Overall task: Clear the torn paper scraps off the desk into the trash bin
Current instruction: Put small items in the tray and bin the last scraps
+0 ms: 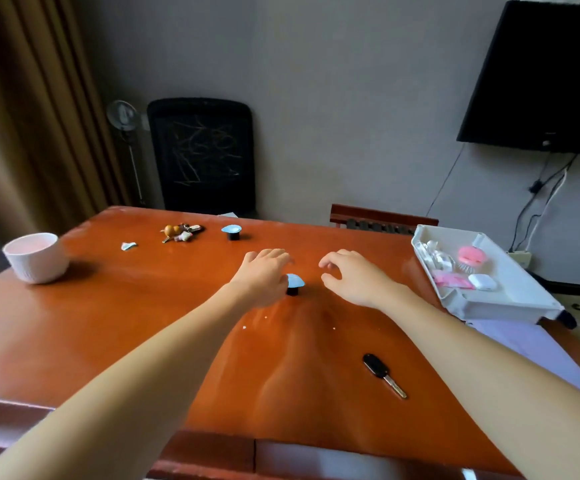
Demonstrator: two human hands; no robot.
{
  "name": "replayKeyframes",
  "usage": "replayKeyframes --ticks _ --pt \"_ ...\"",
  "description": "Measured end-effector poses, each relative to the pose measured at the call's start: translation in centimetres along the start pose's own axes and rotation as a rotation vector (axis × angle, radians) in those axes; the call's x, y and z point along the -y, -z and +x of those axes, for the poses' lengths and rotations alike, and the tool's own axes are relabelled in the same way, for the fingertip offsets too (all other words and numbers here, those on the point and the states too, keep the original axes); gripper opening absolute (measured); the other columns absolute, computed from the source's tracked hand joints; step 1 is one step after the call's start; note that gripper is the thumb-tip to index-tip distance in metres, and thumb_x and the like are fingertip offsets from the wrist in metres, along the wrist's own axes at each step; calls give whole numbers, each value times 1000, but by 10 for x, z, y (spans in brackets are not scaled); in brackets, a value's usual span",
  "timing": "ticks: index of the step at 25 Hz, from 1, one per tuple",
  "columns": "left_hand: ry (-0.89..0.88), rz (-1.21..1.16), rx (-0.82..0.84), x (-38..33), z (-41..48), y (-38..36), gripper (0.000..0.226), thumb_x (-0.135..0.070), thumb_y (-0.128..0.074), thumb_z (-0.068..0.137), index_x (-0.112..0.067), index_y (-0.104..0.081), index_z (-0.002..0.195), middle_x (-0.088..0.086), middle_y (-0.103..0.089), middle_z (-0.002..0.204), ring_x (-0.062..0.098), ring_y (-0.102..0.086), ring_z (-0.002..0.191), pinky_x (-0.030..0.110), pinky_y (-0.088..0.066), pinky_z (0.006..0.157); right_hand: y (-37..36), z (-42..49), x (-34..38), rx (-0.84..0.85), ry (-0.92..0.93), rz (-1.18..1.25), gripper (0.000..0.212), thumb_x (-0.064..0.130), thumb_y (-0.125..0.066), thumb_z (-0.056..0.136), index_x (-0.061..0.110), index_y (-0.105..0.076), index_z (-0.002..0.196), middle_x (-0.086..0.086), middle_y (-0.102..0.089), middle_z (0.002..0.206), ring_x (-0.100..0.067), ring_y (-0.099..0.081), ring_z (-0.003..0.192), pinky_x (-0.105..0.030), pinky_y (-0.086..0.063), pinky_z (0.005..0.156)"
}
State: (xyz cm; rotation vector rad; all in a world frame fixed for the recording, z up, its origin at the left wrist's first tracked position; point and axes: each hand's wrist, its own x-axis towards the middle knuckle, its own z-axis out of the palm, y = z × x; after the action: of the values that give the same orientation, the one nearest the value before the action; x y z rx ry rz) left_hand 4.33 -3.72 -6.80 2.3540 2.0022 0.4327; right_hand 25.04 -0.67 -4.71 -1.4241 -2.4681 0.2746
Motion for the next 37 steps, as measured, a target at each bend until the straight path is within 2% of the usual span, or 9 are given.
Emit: replayKeyframes --ticks 7,12,14,18,23,27,31,34,37 --pt "109 -45 68 63 -26 -21 58 -18 -41 93 -23 -30 150 -1 -23 161 21 -18 148 45 -15 118 -62 25 30 27 57 59 31 36 -56 96 30 -54 126 8 -45 130 -13 -45 117 -34 -47 95" --pt "146 -72 76 89 -21 -35 53 -27 -44 97 -24 -32 149 0 -21 162 22 -17 149 47 -16 118 -90 40 37 -73 19 147 19 18 -55 99 29 -52 113 9 -47 123 -12 -55 96 -22 -54 76" --pt "173 -84 20 98 -16 -41 51 -31 -44 98 -25 -35 147 0 -18 163 23 -13 149 48 -16 118 -98 47 40 -114 15 191 18 15 -54 99 29 -50 109 9 -47 121 -13 -57 90 -26 -56 72" --pt "179 -41 -79 119 -4 -52 48 -37 -44 96 -25 -38 142 1 -12 164 25 -5 151 52 -12 117 -117 70 45 -202 57 206 13 15 -55 98 25 -50 105 8 -47 118 -16 -57 92 -31 -54 75" --pt "275 -175 -136 138 18 -53 55 -31 -50 89 -27 -37 142 -1 -12 163 22 0 150 56 -10 115 -131 104 46 -256 74 187 15 15 -57 96 23 -54 108 6 -51 120 -18 -51 104 -33 -45 87" --pt "338 -216 -156 154 44 -55 61 -31 -52 88 -28 -34 146 -1 -12 164 21 0 151 55 -7 116 -135 127 46 -242 74 146 23 23 -54 98 25 -52 121 8 -47 133 -16 -49 113 -30 -45 92" --pt "297 -183 -151 163 65 -59 70 -30 -50 87 -28 -24 152 -5 0 165 20 5 151 56 -5 117 -140 139 46 -141 51 76 45 39 -44 99 37 -36 144 10 -28 156 -16 -36 132 -37 -38 105" --pt "242 -162 -115 168 79 -58 75 -32 -47 87 -31 -16 155 -6 10 165 21 10 152 58 -3 117 -144 142 45 -138 48 9 51 43 -41 99 38 -27 148 10 -20 160 -17 -32 134 -38 -36 107" --pt "222 -166 -75 170 87 -58 77 -36 -47 88 -32 -12 156 -6 8 166 23 10 152 59 -2 117 -146 142 46 -159 47 -21 53 44 -40 99 36 -26 150 8 -20 160 -17 -33 135 -38 -36 107"
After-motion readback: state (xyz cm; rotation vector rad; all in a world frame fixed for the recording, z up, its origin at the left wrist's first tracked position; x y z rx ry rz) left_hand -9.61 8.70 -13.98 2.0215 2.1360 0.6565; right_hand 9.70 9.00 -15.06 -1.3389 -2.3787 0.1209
